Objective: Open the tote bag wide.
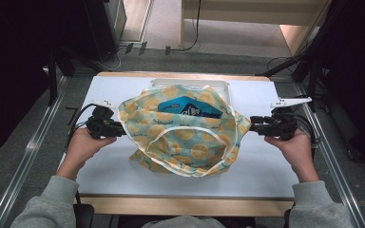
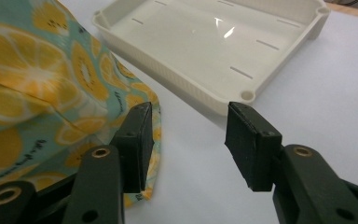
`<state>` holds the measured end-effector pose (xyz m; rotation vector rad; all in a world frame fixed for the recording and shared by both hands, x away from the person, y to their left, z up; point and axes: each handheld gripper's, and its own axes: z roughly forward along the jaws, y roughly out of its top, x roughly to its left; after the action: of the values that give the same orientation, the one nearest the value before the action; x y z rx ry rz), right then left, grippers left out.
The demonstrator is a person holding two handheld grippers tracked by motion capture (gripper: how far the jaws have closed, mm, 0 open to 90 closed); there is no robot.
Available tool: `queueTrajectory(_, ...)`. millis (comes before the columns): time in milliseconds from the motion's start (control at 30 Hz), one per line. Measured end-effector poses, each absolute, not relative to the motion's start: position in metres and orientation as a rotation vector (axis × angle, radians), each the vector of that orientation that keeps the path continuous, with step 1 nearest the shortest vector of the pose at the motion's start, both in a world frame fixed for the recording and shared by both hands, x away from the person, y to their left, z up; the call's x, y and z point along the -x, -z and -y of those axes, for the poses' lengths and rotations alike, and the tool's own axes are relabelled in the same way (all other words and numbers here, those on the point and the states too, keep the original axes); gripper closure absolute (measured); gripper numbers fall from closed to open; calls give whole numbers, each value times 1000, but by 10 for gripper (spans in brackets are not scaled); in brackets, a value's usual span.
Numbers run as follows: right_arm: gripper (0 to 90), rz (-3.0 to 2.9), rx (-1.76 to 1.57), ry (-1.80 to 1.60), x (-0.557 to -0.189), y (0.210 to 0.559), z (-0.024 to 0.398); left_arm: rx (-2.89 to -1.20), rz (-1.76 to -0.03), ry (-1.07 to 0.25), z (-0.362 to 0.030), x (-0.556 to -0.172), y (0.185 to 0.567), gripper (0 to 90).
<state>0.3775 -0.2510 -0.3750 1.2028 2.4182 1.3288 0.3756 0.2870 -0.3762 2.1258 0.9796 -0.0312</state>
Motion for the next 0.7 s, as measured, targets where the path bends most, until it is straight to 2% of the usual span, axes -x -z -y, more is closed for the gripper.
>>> queueTrajectory(200,558,-2448,-1178,-1333,-380,357,249,-2141,-979,76,-290,-380,362,767)
queueTrajectory(333,585,-2466,-1159,-1345,-380,346,247,-2148,-966,57,-292,-380,352,827)
queueTrajectory(400,596,-2471,-1148,-1344,-379,340,246,-2141,-977,68,-295,-381,347,900)
queueTrajectory(567,656,-2474,-1160,-1361,-379,325,247,-2124,-966,54,-299,-383,330,900)
queueTrajectory(600,711,-2483,-1155,-1366,-379,317,247,-2115,-958,48,-300,-384,321,900)
queueTrajectory(700,775,-2491,-1145,-1385,-377,303,245,-2116,-941,38,-300,-385,308,900)
